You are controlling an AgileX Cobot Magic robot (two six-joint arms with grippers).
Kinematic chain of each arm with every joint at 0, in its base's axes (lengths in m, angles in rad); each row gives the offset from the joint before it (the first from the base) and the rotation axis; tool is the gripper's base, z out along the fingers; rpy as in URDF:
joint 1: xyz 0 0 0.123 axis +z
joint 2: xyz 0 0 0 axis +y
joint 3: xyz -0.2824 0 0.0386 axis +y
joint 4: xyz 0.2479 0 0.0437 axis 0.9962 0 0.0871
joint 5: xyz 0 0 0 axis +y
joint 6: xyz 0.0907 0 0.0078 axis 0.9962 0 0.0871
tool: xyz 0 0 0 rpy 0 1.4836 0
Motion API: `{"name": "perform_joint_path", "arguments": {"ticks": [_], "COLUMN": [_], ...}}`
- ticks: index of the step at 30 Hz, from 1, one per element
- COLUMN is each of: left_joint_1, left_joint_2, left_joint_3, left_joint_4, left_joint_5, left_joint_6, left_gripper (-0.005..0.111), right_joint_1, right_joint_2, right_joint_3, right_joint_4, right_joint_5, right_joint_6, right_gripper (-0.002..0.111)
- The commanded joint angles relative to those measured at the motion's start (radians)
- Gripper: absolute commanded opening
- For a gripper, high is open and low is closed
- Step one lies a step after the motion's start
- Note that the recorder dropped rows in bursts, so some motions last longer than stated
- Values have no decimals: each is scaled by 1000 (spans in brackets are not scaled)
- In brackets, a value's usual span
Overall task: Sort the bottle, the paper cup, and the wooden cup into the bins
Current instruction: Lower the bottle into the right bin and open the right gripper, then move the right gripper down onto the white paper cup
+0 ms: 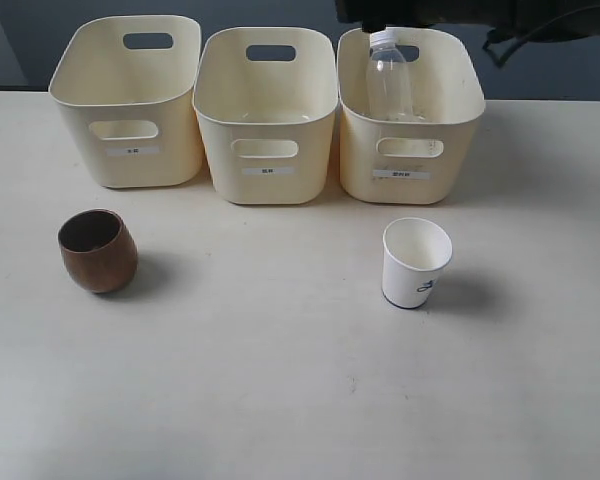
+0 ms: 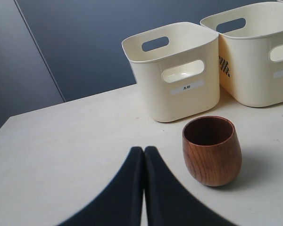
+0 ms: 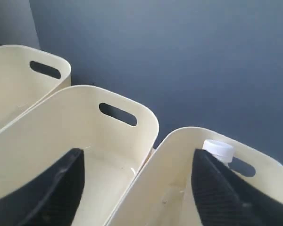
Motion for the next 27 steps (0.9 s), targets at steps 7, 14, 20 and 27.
{"name": "perform_joint_path", "arguments": {"ticks": [7,14,20,27], "left_joint_1": [3,3,3,3], "left_joint_2": [-5,-5,-5,-5], "left_joint_3": [1,1,1,1], "left_joint_4": [3,3,3,3], "left_joint_5": [-4,-4,-4,-4], "left_joint_6": [-2,-2,-2,-2], "left_gripper": [0,0,0,0], "right_joint_1": [6,6,6,6], "right_joint_2": [-274,-394,-445,-449], "right_joint_3": [137,150,150,150], "right_joint_4": [-141,-863,-1124,-1104], "right_joint_5": [171,390,564,784], "right_joint_6": [70,737,979,981], "right_gripper": [58,58,58,58]}}
